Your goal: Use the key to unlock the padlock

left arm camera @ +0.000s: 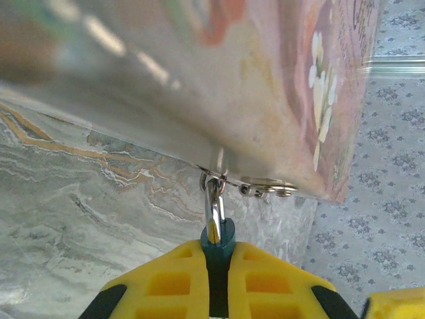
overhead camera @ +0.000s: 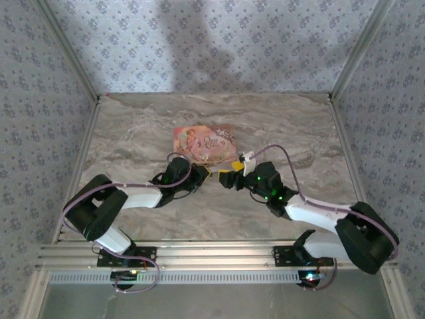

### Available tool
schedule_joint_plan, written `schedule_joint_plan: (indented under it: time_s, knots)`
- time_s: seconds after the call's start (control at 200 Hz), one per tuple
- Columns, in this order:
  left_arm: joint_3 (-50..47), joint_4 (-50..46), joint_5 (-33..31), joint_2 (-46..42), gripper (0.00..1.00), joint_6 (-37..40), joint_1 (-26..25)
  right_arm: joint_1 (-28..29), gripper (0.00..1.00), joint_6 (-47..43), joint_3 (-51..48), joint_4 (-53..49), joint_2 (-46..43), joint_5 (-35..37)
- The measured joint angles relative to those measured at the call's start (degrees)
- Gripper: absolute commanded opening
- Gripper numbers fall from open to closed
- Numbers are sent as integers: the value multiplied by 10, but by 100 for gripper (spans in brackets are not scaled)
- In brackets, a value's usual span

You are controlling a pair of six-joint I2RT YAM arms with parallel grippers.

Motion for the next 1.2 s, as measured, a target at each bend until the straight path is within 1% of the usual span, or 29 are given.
schedule_joint_plan:
  time_s: [0.14,0.205,0.325,0.445,0.605,0.694,0.834,0.979,1.199]
  knots:
    - [7,-26,2,-8,2,-10,-1,3,87,-115,1,-28,-48,4]
    - [8,-33,2,-11,0,-15,-1,8,88,-185,2,-37,-66,4]
    - [11,-42,2,-14,0,-25,-1,25,89,-318,2,-65,-90,5]
    - [14,-47,2,-15,0,-32,-1,46,89,-427,2,-90,-93,19]
    - [17,-52,3,-15,0,-36,-1,82,89,-516,2,-97,-65,65]
    - [18,-53,3,-15,0,-38,-1,104,89,-548,3,-97,-29,92]
    - [20,-54,3,-15,0,-44,-1,123,83,-571,7,-94,31,118]
    - [21,-54,3,-15,0,-47,-1,126,78,-565,22,-65,79,122]
    - [21,-54,4,-15,0,-47,-1,124,68,-539,34,-9,140,122]
